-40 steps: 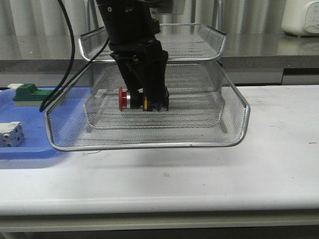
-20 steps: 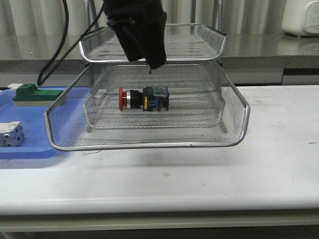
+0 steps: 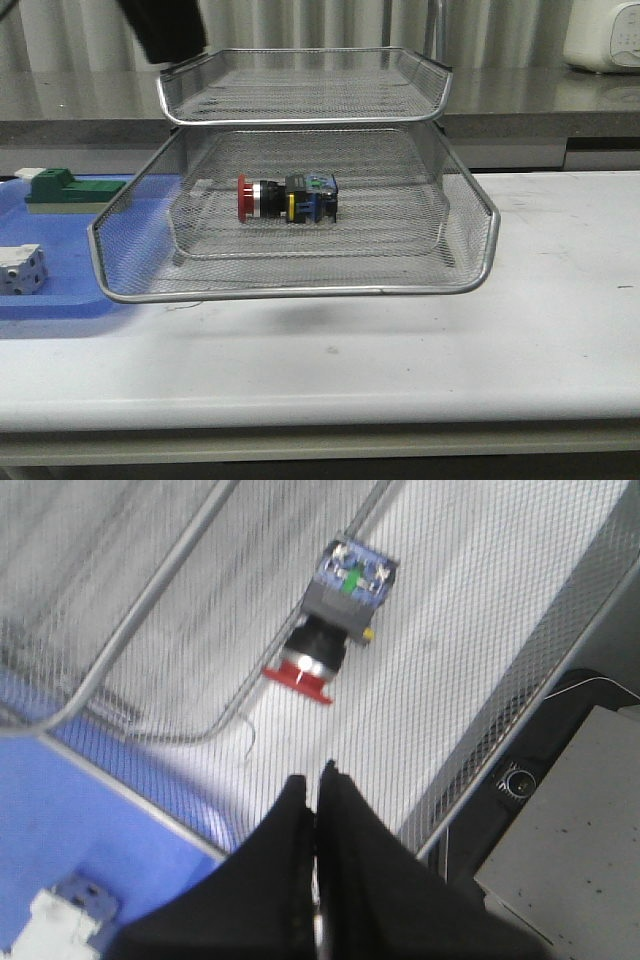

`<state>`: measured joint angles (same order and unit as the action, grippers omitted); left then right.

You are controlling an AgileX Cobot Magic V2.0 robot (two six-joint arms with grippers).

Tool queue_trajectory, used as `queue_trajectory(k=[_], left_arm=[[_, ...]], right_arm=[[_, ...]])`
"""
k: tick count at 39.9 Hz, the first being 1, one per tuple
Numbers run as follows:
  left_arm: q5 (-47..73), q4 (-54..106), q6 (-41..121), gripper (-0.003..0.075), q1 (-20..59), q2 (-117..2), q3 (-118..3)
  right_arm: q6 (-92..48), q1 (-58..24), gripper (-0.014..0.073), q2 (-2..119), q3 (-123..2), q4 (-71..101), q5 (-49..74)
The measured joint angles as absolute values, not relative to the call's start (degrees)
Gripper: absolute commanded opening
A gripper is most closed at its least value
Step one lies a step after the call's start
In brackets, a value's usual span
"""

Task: Place button on rack with both arms
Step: 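Raise and withdraw the left gripper from the rack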

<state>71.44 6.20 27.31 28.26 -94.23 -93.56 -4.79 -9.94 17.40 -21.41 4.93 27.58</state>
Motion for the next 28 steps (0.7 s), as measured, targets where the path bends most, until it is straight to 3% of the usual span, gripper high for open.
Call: queue_trajectory(k=[7, 14, 28], left_arm=[[67.7, 8.5, 24.8, -0.0019, 19.6, -85.5, -81.1], [54.2, 14.1, 24.2, -0.0019, 10.4, -75.3, -64.8], [35.0, 17.9, 24.2, -0.0019, 7.7, -52.8, -39.3]], right_arm=[[-4.8, -9.9, -0.0060, 17.4, -21.4, 4.9, 27.6], [-4.8, -9.9, -0.0060, 17.4, -21.4, 4.9, 27.6], [-4.8, -9.9, -0.0060, 17.4, -21.4, 4.9, 27.6]])
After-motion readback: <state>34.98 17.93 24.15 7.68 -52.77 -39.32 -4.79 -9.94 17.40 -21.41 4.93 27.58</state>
